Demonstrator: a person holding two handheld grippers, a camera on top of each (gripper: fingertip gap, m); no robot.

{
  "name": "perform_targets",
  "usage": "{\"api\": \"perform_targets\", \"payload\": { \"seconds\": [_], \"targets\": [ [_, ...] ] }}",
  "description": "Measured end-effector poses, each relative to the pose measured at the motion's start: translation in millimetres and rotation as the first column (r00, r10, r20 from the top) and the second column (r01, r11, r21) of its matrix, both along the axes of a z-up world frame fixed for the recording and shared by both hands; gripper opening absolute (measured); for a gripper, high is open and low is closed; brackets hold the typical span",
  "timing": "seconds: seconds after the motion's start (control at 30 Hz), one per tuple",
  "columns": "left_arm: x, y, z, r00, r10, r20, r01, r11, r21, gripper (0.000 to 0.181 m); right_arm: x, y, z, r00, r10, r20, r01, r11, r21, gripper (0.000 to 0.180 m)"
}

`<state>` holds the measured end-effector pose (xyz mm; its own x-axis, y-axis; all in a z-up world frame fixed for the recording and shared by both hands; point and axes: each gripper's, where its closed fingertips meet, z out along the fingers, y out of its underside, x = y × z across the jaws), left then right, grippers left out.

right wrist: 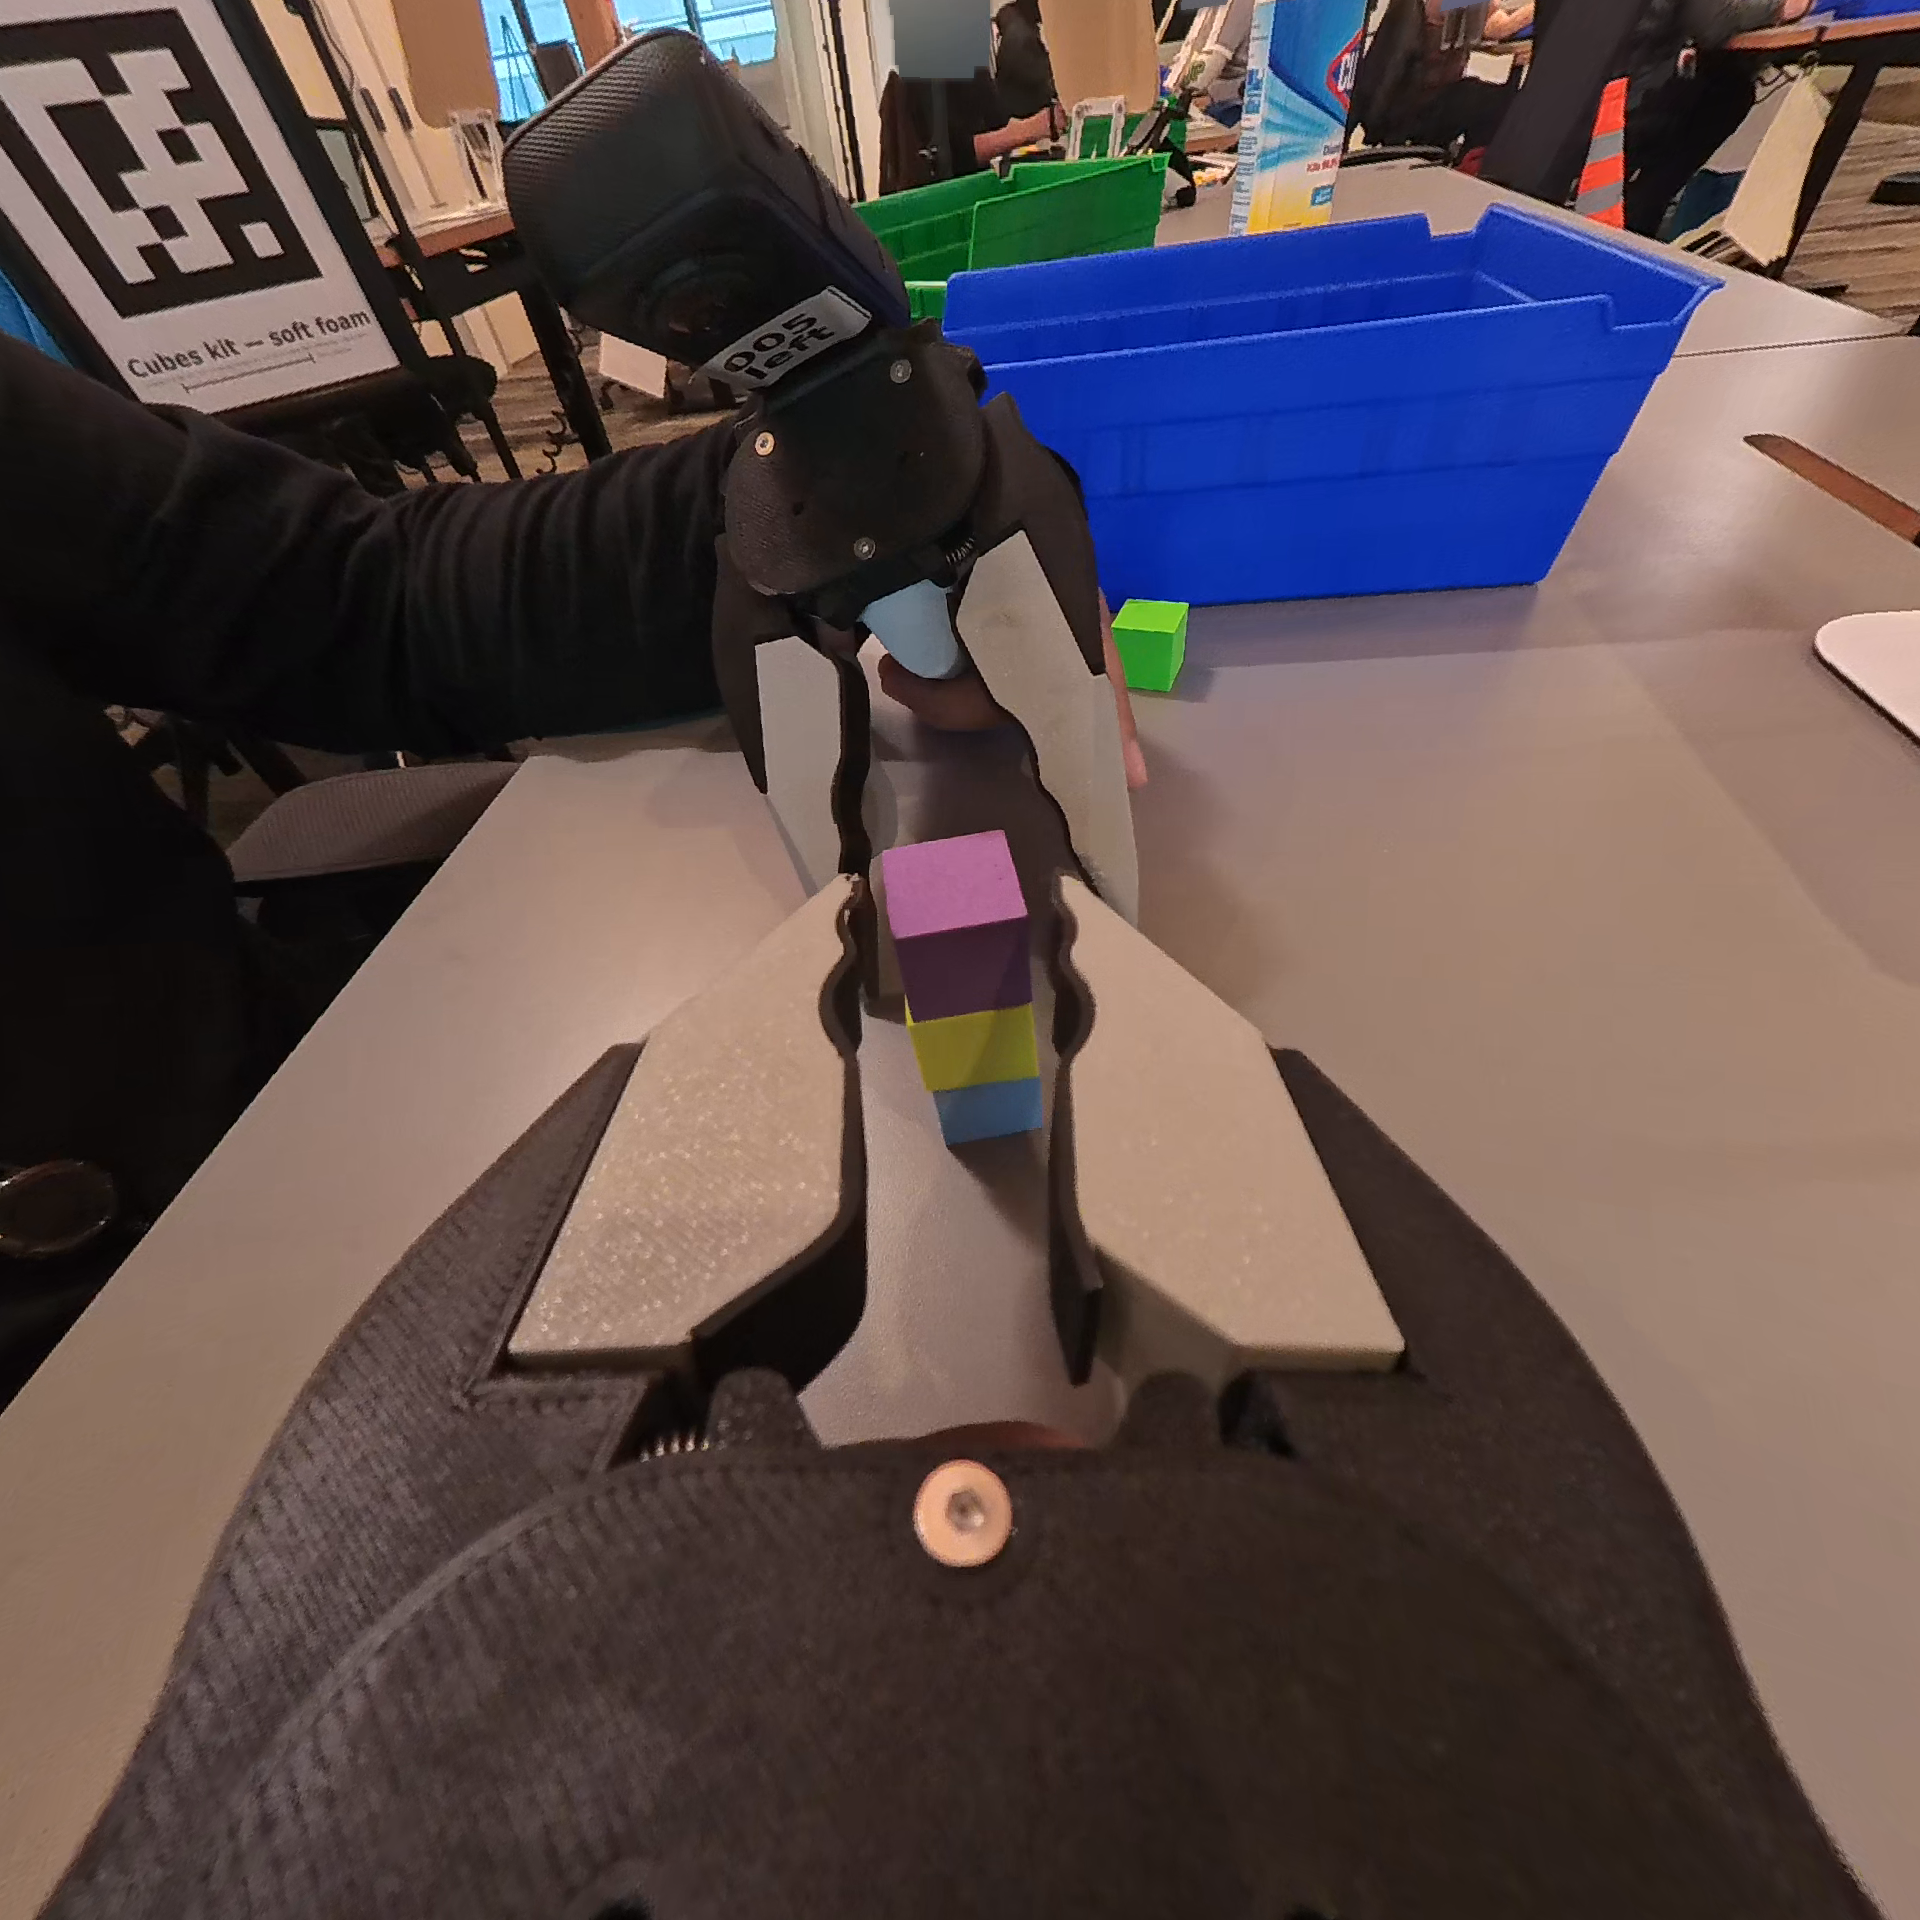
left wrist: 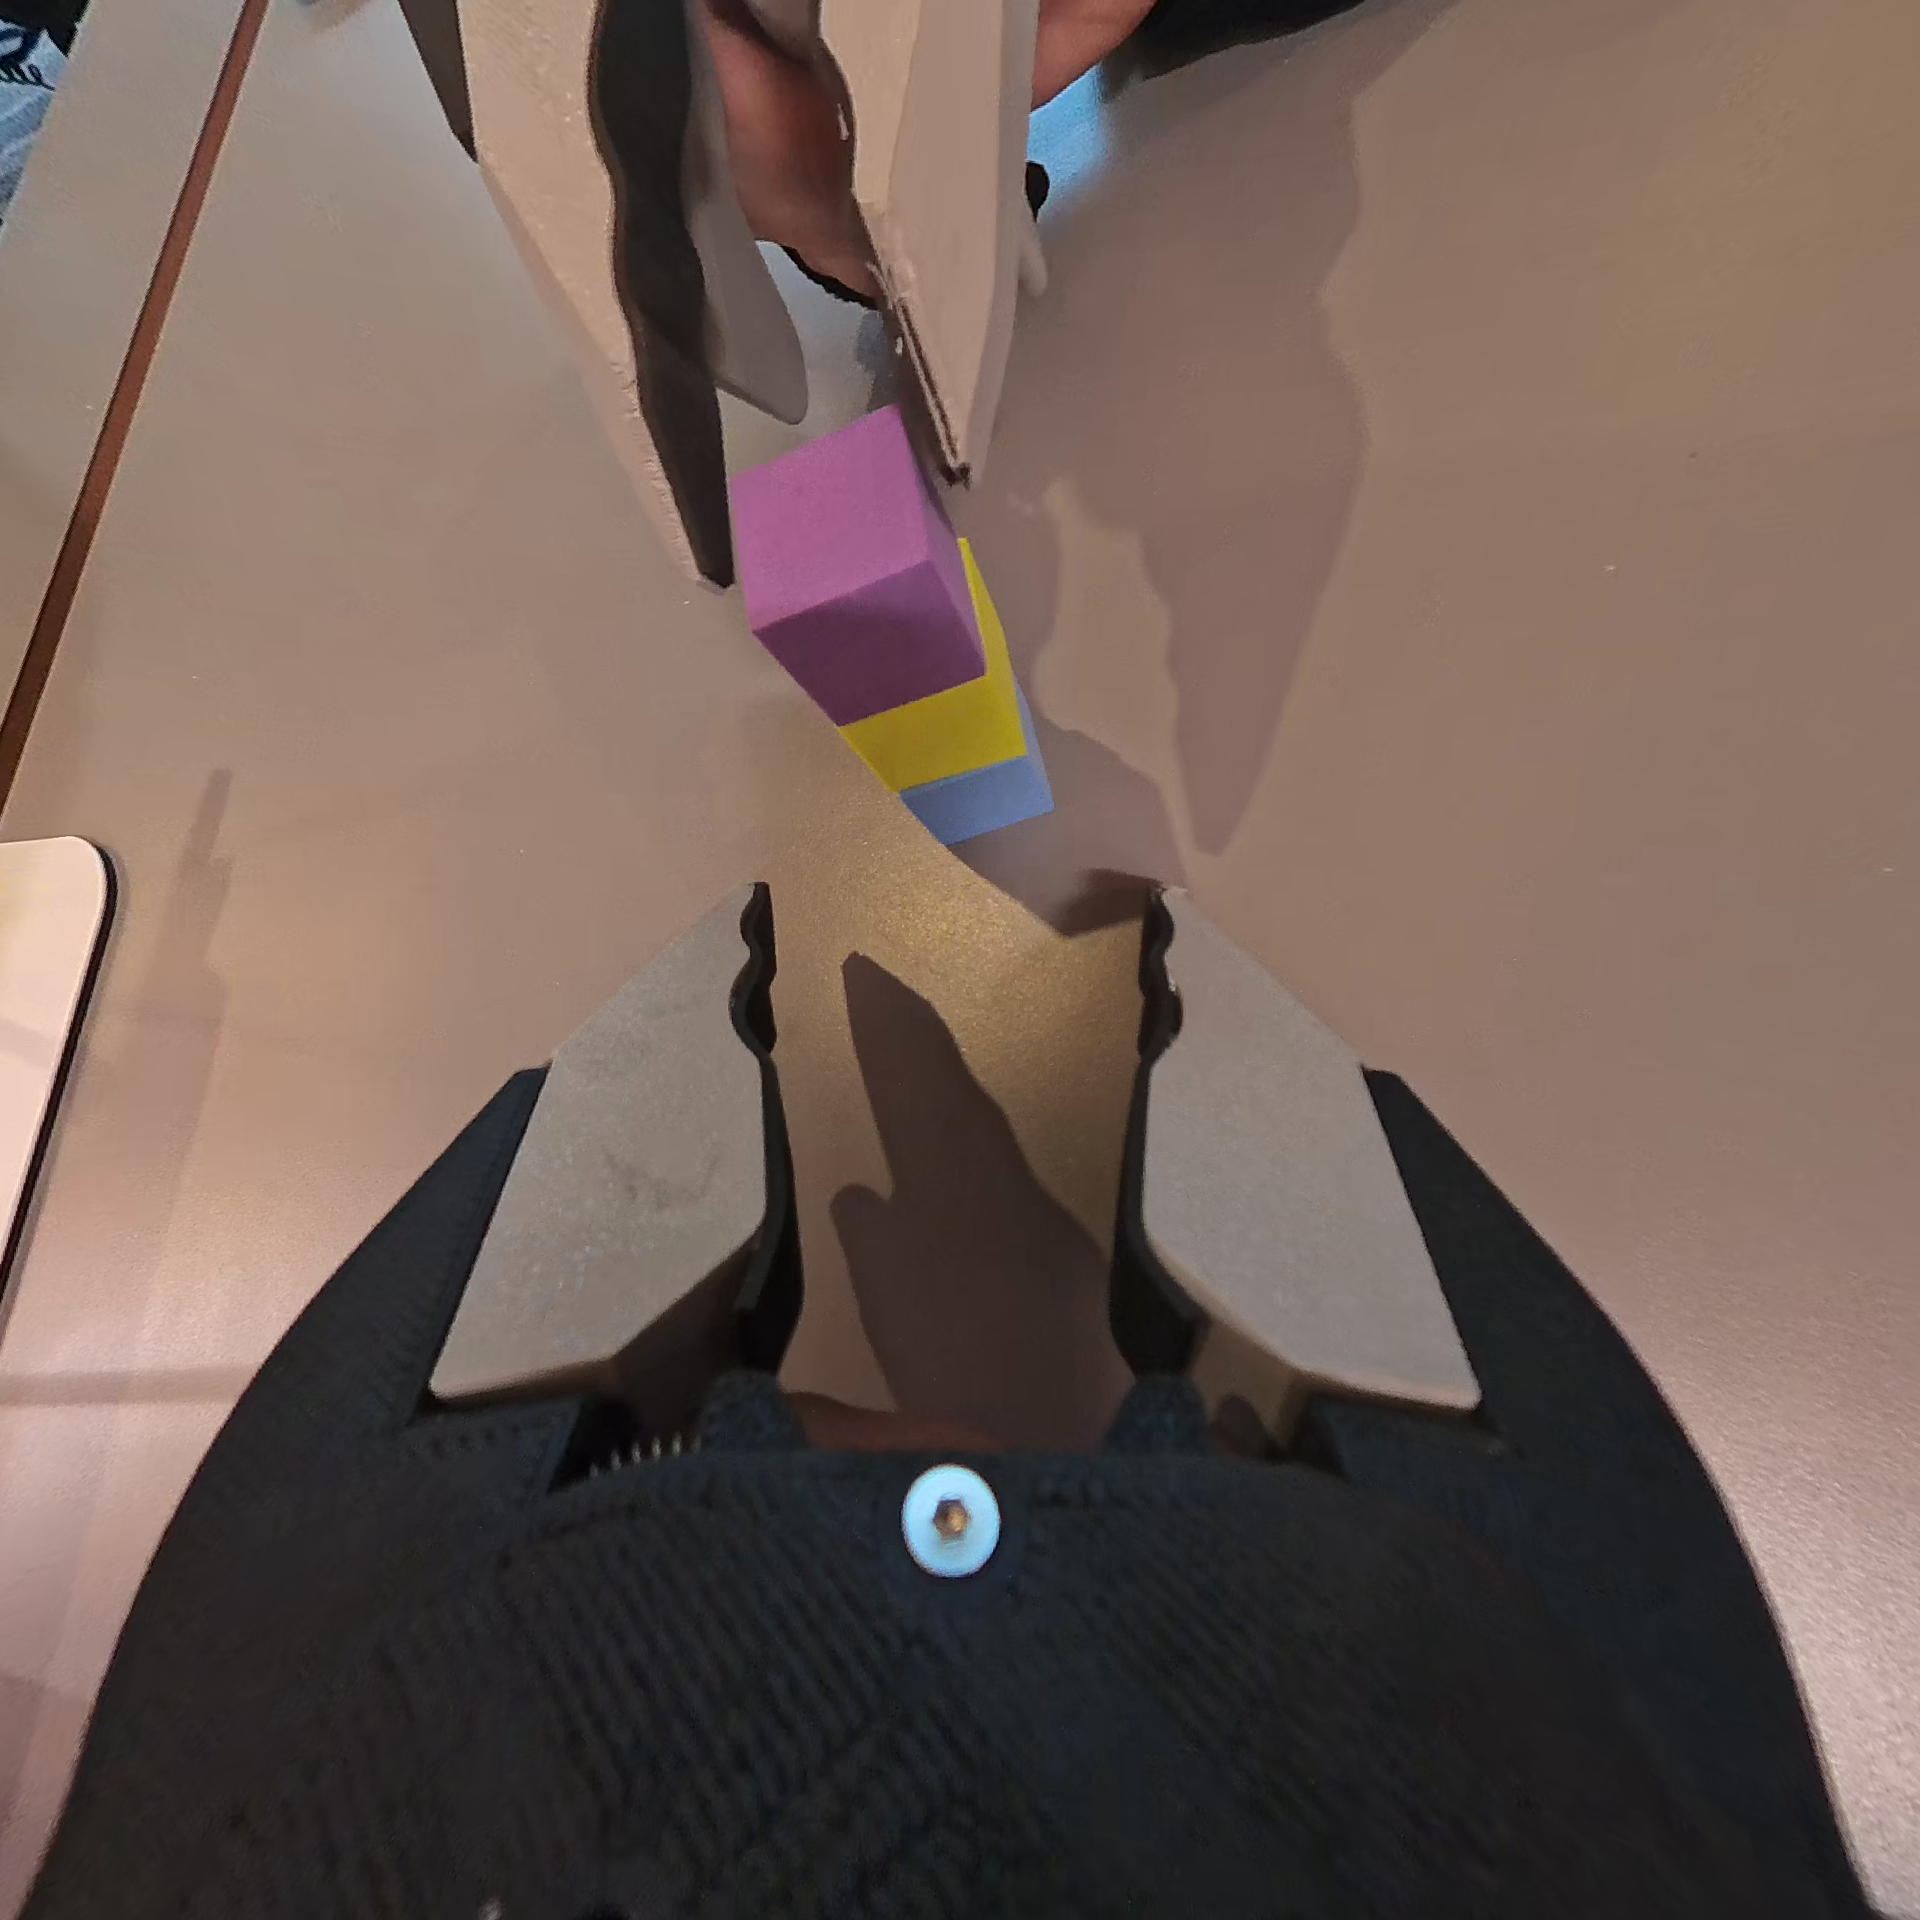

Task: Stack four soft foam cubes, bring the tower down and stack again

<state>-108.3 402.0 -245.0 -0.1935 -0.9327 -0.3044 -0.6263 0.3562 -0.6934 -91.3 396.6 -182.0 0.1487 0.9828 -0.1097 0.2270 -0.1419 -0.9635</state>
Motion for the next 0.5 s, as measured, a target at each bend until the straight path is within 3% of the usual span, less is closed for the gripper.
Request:
{"api": "perform_targets", "payload": {
  "seconds": [0.17,0.33,0.4,0.5],
  "targets": [
    [-1,1,7,1.0,0.001,0.023,-0.001,1.0,0.002,0.07,3,2,4,0.999,-0.005,-0.033,0.004,1.0,-0.014,0.038],
    [-4,14,35,0.989,0.062,0.134,-0.063,0.998,0.004,0.07,11,8,16,0.992,-0.029,-0.12,0.024,0.999,-0.045,0.041],
    [-7,33,52,0.968,0.142,0.208,-0.149,0.989,0.02,0.069,15,12,20,0.988,-0.048,-0.149,0.04,0.998,-0.052,0.041],
    [-16,79,83,0.868,0.357,0.346,-0.385,0.923,0.015,0.062,20,17,23,0.982,-0.075,-0.173,0.066,0.996,-0.06,0.042]
  ]
}}
